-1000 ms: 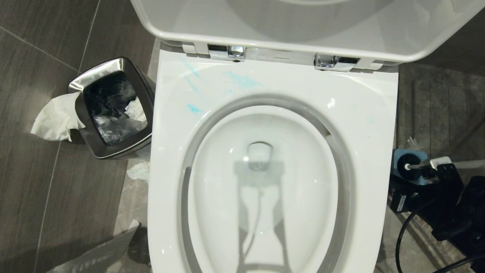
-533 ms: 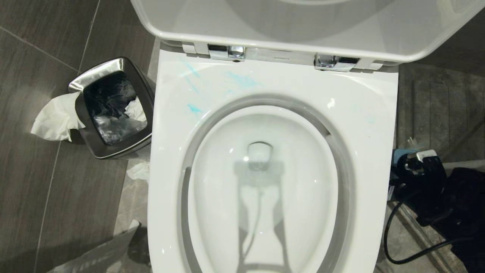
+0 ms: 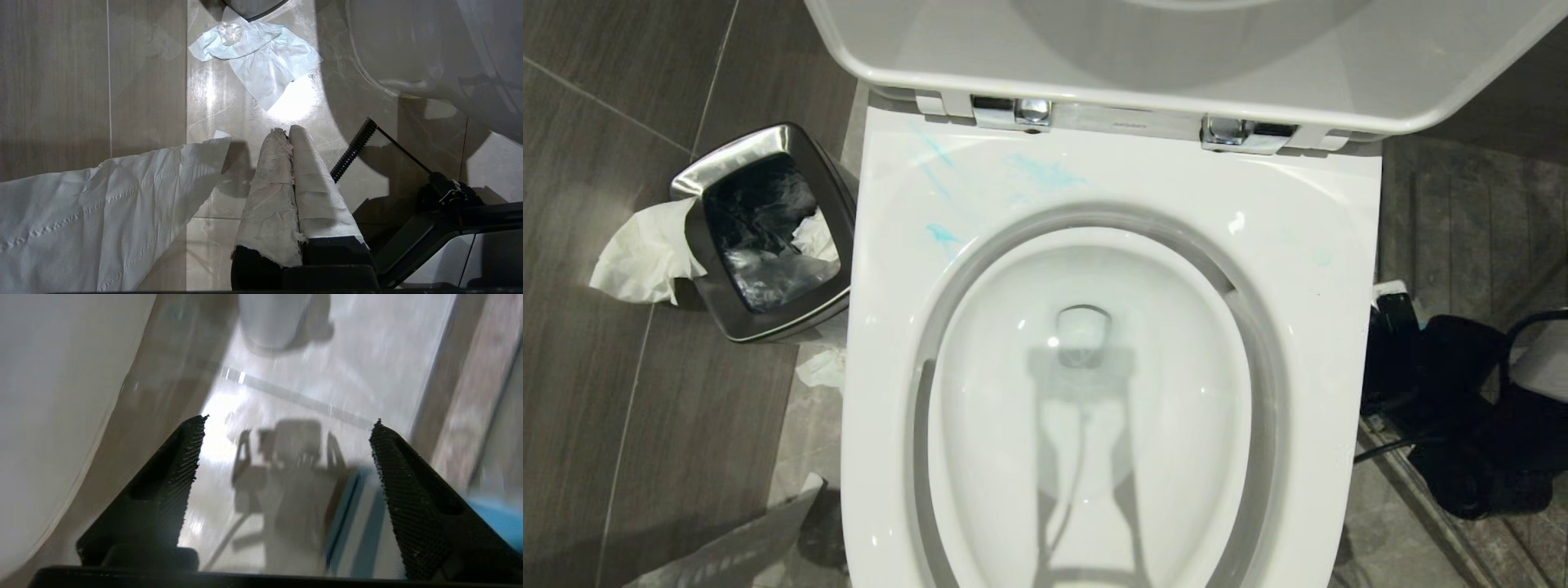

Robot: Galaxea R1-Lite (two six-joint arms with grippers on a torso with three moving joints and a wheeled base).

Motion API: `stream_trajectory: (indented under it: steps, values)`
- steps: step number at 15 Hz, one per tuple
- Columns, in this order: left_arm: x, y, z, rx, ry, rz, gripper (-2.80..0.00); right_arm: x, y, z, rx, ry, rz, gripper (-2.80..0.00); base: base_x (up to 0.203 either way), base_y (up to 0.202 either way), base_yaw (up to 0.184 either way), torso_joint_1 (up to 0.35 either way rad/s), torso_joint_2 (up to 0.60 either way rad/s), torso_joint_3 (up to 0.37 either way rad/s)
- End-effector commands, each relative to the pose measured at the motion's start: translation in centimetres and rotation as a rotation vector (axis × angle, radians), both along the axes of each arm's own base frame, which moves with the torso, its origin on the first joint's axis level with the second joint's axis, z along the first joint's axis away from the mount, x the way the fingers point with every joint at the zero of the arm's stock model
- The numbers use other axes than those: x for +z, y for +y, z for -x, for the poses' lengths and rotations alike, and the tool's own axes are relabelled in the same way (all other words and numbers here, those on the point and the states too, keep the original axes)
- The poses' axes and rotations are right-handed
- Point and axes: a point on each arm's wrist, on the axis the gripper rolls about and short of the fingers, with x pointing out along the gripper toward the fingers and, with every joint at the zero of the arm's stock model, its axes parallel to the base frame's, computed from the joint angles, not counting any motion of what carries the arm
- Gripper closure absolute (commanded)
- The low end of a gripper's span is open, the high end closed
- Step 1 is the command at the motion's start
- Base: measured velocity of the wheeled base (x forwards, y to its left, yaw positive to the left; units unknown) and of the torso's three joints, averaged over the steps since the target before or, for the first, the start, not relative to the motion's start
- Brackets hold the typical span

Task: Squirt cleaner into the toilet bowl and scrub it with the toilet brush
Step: Pour in the cleaning agent

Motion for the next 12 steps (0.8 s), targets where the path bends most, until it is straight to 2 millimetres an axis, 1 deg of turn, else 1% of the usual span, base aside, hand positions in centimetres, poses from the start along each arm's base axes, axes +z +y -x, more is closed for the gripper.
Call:
stream_trajectory:
  steps: [1, 3, 5, 7, 8, 12]
  values:
    - [0.0, 0.0, 0.0, -0.001, 0.002, 0.000, 0.00, -0.5, 0.1, -2.8, 0.000, -0.057, 0.009, -2.80, 0.000, 0.000, 0.000, 0.000, 0.00, 0.000]
    - [0.0, 0.0, 0.0, -0.001, 0.002, 0.000, 0.00, -0.2, 0.1, -4.6, -0.004, -0.112, 0.026, -2.80, 0.000, 0.000, 0.000, 0.000, 0.00, 0.000]
    - [0.0, 0.0, 0.0, -0.001, 0.002, 0.000, 0.00, 0.5, 0.4, -5.8, -0.001, -0.164, 0.029, -2.80, 0.000, 0.000, 0.000, 0.000, 0.00, 0.000]
    - [0.0, 0.0, 0.0, -0.001, 0.002, 0.000, 0.00, 0.6, 0.9, -6.8, -0.012, -0.196, 0.025, -2.80, 0.000, 0.000, 0.000, 0.000, 0.00, 0.000]
    - [0.0, 0.0, 0.0, -0.001, 0.002, 0.000, 0.00, 0.6, 1.1, -7.1, -0.016, -0.205, 0.024, -2.80, 0.000, 0.000, 0.000, 0.000, 0.00, 0.000]
    - [0.0, 0.0, 0.0, -0.001, 0.002, 0.000, 0.00, 1.1, 1.4, -7.2, -0.012, -0.224, 0.022, -2.80, 0.000, 0.000, 0.000, 0.000, -0.01, 0.000]
